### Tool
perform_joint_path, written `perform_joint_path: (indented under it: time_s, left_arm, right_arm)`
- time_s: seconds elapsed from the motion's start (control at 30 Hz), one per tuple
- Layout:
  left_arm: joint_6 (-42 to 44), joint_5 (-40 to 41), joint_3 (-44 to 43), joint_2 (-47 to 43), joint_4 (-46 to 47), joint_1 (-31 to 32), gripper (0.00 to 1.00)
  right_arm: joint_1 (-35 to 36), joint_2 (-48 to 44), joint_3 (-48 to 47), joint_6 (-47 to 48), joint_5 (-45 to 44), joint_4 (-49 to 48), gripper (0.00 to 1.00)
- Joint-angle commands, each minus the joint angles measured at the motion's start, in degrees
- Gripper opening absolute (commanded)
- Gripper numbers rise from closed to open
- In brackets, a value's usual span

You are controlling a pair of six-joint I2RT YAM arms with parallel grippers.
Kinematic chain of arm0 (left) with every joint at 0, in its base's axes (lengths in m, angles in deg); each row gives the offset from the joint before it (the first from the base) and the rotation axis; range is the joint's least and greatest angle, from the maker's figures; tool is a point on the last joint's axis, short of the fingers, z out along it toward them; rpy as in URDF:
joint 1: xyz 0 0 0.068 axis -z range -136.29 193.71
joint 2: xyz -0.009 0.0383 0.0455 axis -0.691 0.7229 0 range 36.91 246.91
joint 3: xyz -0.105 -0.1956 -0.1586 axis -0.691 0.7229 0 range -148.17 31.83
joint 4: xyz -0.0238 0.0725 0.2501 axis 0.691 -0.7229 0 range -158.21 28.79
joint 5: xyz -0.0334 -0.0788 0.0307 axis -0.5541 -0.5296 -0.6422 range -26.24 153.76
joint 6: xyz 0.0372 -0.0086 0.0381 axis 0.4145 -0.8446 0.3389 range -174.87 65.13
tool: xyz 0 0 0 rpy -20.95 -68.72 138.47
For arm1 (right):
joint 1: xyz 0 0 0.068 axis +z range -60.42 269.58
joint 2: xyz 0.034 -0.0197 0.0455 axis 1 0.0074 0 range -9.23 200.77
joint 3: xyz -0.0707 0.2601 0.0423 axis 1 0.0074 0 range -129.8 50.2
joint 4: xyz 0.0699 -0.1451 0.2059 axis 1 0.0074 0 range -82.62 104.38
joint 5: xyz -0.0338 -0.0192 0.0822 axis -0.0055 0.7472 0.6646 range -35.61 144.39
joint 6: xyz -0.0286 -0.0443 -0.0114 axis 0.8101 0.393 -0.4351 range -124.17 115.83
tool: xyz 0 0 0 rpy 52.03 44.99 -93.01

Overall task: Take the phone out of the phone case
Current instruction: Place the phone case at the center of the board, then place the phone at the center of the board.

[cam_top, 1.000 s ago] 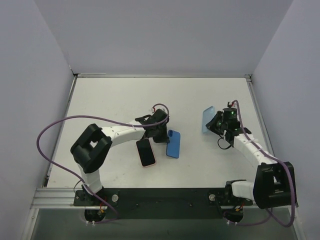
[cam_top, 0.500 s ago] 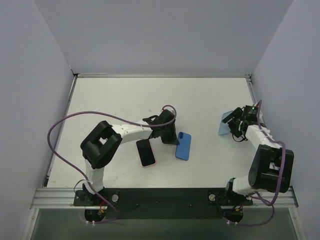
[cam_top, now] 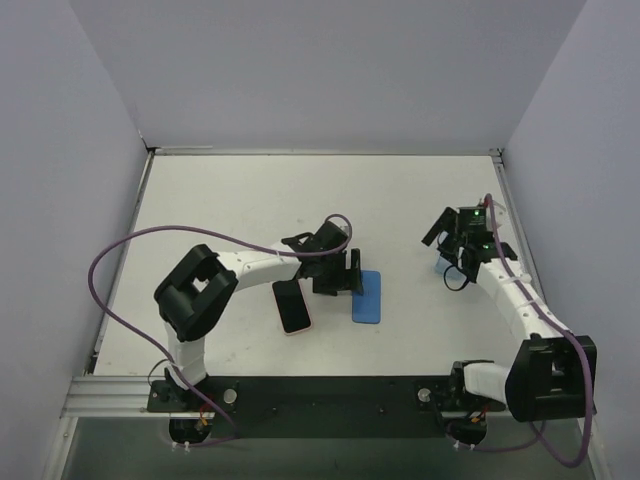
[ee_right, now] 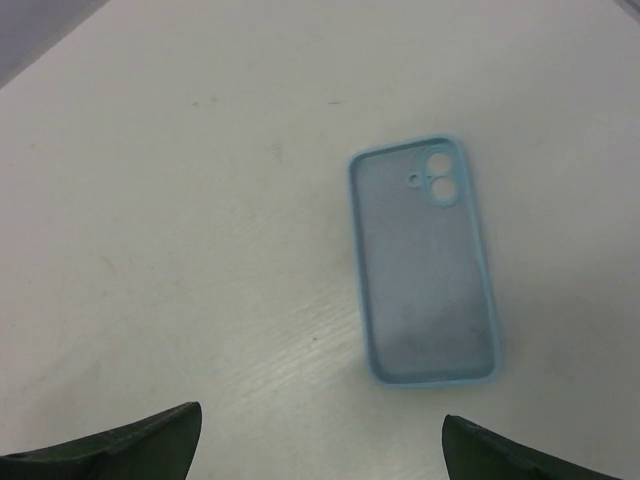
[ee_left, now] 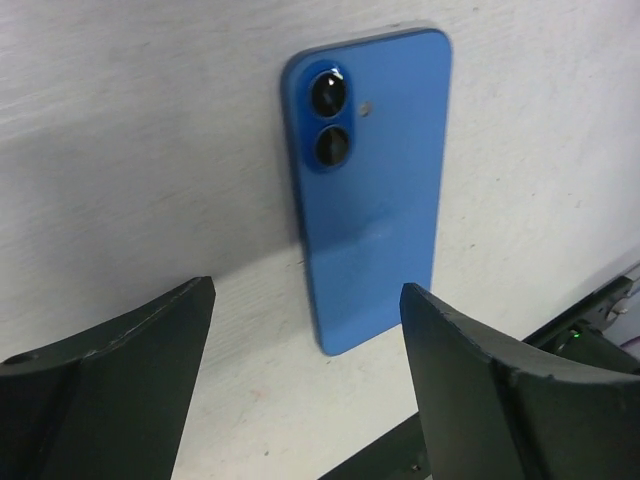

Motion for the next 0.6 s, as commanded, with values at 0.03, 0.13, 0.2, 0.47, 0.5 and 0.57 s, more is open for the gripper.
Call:
perform_joint_path:
  time_s: [0.03, 0.13, 0.2, 0.47, 0.5, 0.57]
  left_arm:
    - [2.3, 2.5, 4.8, -10.8, -4.7, -5.3, 0.87]
    - [2.5, 2.1, 8.9, -18.2, -5.5, -11.1, 0.87]
    - [3.1, 1.9, 10.7, -22.0, -6.6, -14.8, 0.87]
    - [4.7, 3.1, 15.6, -35.6, -14.7, -31.6, 0.92]
    - [4.9, 3.0, 15.9, -36.3, -15.4, -32.6, 0.93]
    - [5.1, 2.8, 16.9, -37.6, -16.4, -35.3, 0.94]
  right_arm:
    - [15.1, -2.5, -2.0, 1.7, -4.1, 4.3, 1.0]
    - [25.3, -0.5, -2.5, 2.7, -2.6, 3.8, 1.0]
    - [30.3, 2.7, -3.5, 3.0, -2.3, 3.9, 1.0]
    - [51.6, 18.5, -14.8, 1.7, -2.8, 4.7, 1.0]
    - [54.5, 21.8, -16.1, 1.8, -2.7, 5.0, 1.0]
    - [56.7, 24.5, -19.8, 1.8, -2.6, 5.4, 1.0]
